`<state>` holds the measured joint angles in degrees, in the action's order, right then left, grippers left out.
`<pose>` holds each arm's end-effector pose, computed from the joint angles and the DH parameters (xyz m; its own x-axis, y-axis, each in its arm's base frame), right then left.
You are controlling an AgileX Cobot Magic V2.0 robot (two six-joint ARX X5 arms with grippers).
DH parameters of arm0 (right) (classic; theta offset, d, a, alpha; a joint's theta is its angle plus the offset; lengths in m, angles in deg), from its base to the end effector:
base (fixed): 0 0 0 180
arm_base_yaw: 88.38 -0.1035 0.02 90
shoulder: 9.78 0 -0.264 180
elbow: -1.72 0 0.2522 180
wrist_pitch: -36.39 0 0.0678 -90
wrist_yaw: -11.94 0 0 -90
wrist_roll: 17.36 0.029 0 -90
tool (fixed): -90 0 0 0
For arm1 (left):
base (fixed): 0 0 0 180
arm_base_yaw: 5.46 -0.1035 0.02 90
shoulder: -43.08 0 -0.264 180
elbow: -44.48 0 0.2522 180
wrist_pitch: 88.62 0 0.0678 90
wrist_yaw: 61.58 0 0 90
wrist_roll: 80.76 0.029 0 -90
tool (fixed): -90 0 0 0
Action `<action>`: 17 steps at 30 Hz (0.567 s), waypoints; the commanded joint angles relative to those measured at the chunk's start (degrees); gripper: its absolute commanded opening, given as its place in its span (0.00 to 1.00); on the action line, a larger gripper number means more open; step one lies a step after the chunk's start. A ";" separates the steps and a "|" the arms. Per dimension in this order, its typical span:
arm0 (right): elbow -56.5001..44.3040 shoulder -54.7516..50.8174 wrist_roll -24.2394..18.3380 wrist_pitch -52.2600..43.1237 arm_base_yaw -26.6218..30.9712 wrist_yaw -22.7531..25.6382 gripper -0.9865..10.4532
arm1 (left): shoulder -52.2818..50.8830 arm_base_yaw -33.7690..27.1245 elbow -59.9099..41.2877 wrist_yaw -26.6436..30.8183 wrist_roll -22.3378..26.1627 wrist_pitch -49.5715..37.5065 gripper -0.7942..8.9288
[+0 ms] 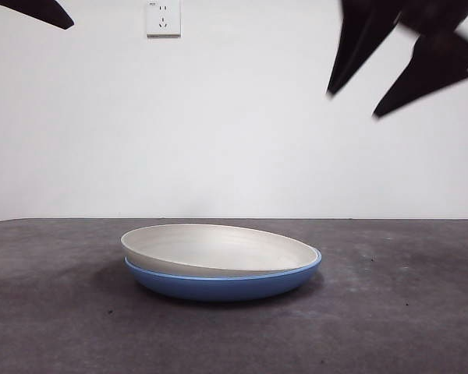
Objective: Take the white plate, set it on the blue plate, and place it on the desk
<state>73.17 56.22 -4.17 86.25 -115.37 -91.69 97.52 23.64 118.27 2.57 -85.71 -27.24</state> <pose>0.2039 0.1115 0.3015 0.5117 0.5251 -0.6801 -0.4332 0.8412 0.3236 0.1460 -0.0958 0.3390 0.3720 -0.7061 -0.6025 0.6675 0.6546 -0.3549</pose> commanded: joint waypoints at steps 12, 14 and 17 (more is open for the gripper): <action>0.42 -17.70 -3.48 19.34 -2.91 -7.41 0.36 | 0.44 0.22 0.48 -0.35 1.05 -0.46 0.40; 0.39 -18.78 -3.56 19.91 -2.91 -7.39 0.36 | 0.44 0.22 0.48 -0.35 1.05 -0.46 0.40; 0.42 -20.17 -3.56 19.93 -2.91 -7.37 0.36 | 0.44 0.22 0.48 -0.35 1.03 -0.46 0.40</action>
<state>73.17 35.74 -6.95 106.53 -117.90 -99.01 97.52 23.64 118.27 2.57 -85.71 -27.24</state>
